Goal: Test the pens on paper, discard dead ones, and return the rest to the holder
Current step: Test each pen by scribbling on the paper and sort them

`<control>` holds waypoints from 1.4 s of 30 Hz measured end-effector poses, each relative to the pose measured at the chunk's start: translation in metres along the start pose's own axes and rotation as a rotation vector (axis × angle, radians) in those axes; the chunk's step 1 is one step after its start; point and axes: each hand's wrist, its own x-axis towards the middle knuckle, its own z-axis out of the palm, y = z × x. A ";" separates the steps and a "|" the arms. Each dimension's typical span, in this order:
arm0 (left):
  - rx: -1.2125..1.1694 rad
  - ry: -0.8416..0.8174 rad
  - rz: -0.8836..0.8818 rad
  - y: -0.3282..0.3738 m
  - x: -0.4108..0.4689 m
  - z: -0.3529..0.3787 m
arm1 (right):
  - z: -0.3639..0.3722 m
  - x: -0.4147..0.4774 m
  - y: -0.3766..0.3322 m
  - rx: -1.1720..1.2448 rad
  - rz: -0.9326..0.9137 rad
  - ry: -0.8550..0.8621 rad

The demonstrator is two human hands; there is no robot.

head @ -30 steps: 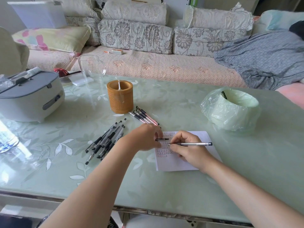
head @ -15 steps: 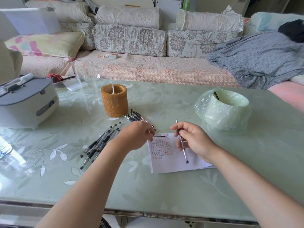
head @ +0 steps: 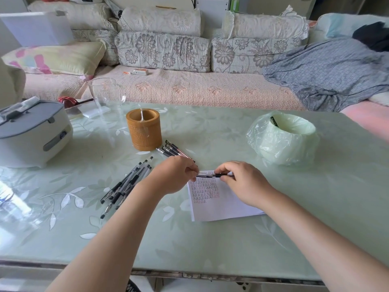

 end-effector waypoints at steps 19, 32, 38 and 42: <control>-0.373 -0.335 -0.050 0.035 -0.023 0.005 | 0.006 -0.012 -0.012 -0.509 -0.265 -0.046; -0.174 -0.094 -0.025 0.013 -0.006 0.004 | 0.014 -0.005 -0.015 -0.094 -0.141 -0.125; -0.251 0.182 -0.066 -0.017 0.004 -0.003 | 0.018 0.015 -0.009 0.035 -0.075 -0.037; -0.209 0.355 -0.078 -0.032 -0.004 -0.011 | 0.022 0.032 -0.013 0.043 -0.085 0.050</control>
